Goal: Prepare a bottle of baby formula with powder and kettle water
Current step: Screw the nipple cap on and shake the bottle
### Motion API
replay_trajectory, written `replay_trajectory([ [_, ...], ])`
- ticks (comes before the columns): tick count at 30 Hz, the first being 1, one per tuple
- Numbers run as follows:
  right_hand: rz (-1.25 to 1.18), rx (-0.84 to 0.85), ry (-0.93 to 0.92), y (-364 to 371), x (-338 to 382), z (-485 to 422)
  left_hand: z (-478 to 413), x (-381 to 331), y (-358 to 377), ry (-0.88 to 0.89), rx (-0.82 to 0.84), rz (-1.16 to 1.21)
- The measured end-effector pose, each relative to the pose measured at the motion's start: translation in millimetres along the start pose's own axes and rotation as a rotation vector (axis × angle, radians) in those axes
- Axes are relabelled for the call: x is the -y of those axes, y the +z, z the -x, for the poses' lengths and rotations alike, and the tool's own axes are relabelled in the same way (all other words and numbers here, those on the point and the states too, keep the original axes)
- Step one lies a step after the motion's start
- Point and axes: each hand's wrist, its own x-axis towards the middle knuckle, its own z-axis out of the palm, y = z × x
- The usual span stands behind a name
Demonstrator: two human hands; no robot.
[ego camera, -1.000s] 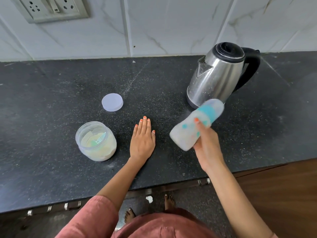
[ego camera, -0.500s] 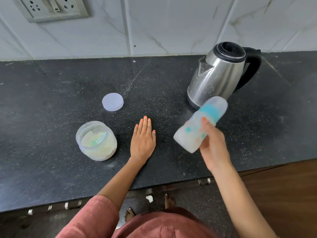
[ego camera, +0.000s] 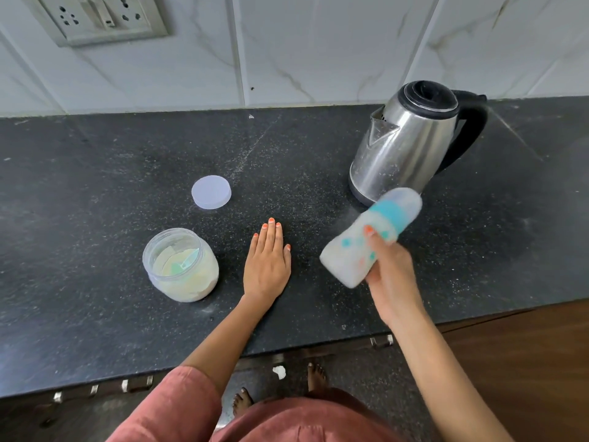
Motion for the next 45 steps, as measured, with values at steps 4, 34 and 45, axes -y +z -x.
replay_trajectory([
  [4, 0.029, 0.046, -0.002, -3.4, 4.1, 0.2, 0.3, 0.7, 0.2, -0.004, 0.01, 0.002],
  [34, 0.055, 0.056, -0.017, 2.3, 9.1, -3.0, 1.4, -0.9, -4.6, 0.006, 0.012, 0.007],
  [45, -0.149, -0.068, -0.039, 4.6, 14.1, -7.9, 1.1, -1.9, -5.6, -0.008, 0.014, -0.007],
])
